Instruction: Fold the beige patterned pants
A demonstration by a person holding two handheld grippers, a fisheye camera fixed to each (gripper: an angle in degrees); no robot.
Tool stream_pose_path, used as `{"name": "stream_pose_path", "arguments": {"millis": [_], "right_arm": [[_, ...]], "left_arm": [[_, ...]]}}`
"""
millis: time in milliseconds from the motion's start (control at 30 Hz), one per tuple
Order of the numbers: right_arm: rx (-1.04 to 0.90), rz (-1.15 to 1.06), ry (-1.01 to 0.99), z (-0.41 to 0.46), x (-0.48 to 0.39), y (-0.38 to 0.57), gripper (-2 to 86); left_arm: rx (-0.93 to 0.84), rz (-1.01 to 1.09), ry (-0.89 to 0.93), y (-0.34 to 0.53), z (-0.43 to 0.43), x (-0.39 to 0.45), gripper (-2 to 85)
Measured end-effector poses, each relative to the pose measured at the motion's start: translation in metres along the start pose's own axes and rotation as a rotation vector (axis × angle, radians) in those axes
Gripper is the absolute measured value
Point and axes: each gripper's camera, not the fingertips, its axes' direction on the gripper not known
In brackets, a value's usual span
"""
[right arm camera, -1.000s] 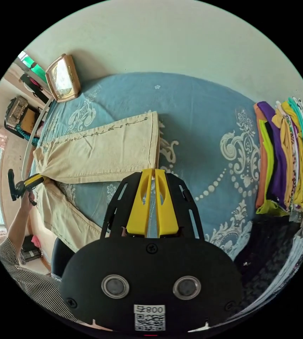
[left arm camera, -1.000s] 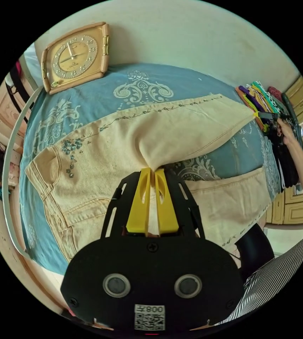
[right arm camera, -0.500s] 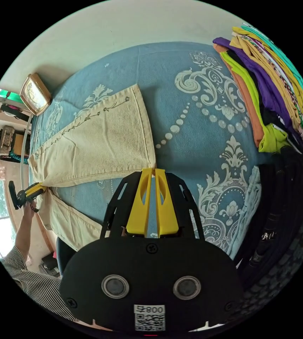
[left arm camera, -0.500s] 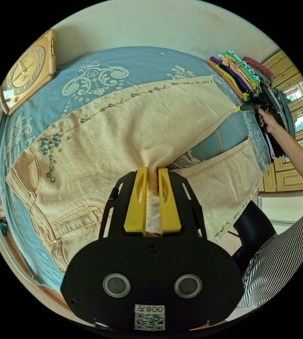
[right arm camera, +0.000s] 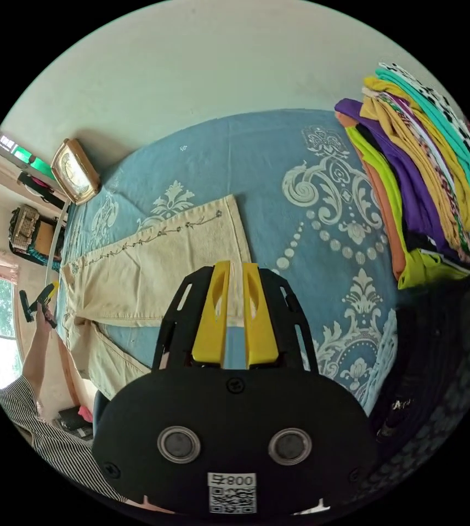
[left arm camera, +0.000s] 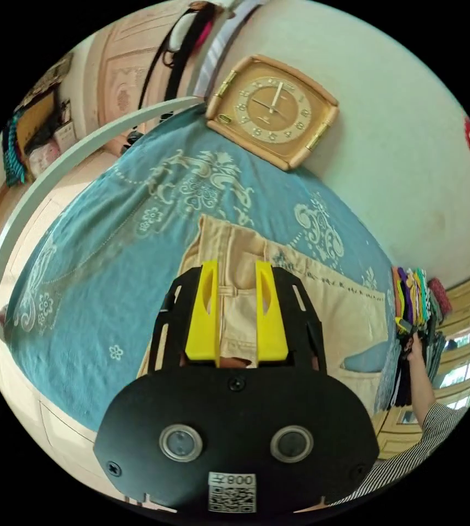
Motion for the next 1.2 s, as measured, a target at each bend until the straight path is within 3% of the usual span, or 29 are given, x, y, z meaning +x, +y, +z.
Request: {"name": "stream_pose_path", "arguments": {"millis": [167, 333, 467, 733, 867, 1000, 1133, 1200], "right_arm": [[-0.011, -0.016, 0.020, 0.026, -0.023, -0.045, 7.8], [-0.046, 0.001, 0.040, 0.058, -0.034, -0.070, 7.9], [-0.055, -0.008, 0.144, 0.076, -0.046, -0.069, 4.4], [-0.022, -0.044, 0.086, 0.057, -0.041, -0.057, 0.3], [0.019, -0.025, 0.111, 0.046, -0.033, -0.056, 0.1], [-0.084, 0.057, 0.115, 0.078, -0.017, -0.053, 0.0], [-0.063, 0.070, 0.154, 0.083, -0.009, -0.029, -0.2], [-0.028, 0.005, 0.080, 0.074, -0.010, -0.002, 0.0]], "left_arm": [[-0.003, -0.121, 0.119, -0.029, 0.008, -0.050, 11.4], [-0.103, -0.078, 0.034, -0.040, 0.026, -0.060, 7.2], [-0.069, -0.051, 0.018, -0.041, 0.018, -0.069, 3.7], [0.031, 0.028, 0.092, -0.050, -0.010, -0.077, 2.6], [0.024, 0.031, 0.048, -0.054, 0.002, -0.079, 2.9], [-0.017, -0.041, -0.027, -0.043, 0.017, -0.094, 3.8], [0.014, -0.011, 0.076, -0.015, 0.003, -0.113, 5.5], [-0.001, 0.016, 0.142, 0.003, -0.003, -0.121, 5.9]]}}
